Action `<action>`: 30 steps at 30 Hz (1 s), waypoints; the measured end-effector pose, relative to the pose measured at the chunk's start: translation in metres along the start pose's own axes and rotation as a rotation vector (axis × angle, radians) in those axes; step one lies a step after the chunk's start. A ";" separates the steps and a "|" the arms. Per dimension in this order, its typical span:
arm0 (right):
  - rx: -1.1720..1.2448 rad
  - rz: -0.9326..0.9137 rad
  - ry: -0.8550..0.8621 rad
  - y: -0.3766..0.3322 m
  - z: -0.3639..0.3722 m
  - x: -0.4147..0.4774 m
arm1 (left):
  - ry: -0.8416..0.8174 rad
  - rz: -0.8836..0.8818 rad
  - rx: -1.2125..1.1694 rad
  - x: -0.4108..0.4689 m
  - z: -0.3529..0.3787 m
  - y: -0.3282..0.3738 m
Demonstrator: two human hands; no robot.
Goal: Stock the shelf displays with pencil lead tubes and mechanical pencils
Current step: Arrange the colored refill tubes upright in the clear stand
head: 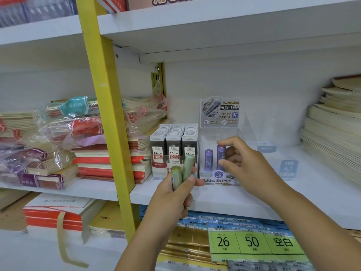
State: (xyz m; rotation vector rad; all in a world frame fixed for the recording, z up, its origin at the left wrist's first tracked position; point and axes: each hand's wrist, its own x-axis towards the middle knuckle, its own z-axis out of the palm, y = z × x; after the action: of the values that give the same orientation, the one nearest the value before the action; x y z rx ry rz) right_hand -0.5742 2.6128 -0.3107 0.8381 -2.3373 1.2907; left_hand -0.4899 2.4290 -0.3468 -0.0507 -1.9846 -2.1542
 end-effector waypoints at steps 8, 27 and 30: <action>0.068 0.108 0.005 0.001 -0.005 0.002 | -0.013 0.060 0.033 -0.004 0.001 0.001; 0.475 0.083 -0.136 -0.032 -0.013 -0.022 | -0.099 0.086 -0.027 -0.005 0.009 0.004; 0.346 0.072 -0.186 -0.027 -0.015 -0.025 | -0.036 0.121 -0.014 -0.002 0.007 0.003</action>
State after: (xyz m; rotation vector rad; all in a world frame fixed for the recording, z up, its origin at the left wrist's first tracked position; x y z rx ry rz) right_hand -0.5378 2.6228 -0.2990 1.0237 -2.3354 1.7496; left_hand -0.4883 2.4356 -0.3440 -0.2078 -1.9329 -2.1060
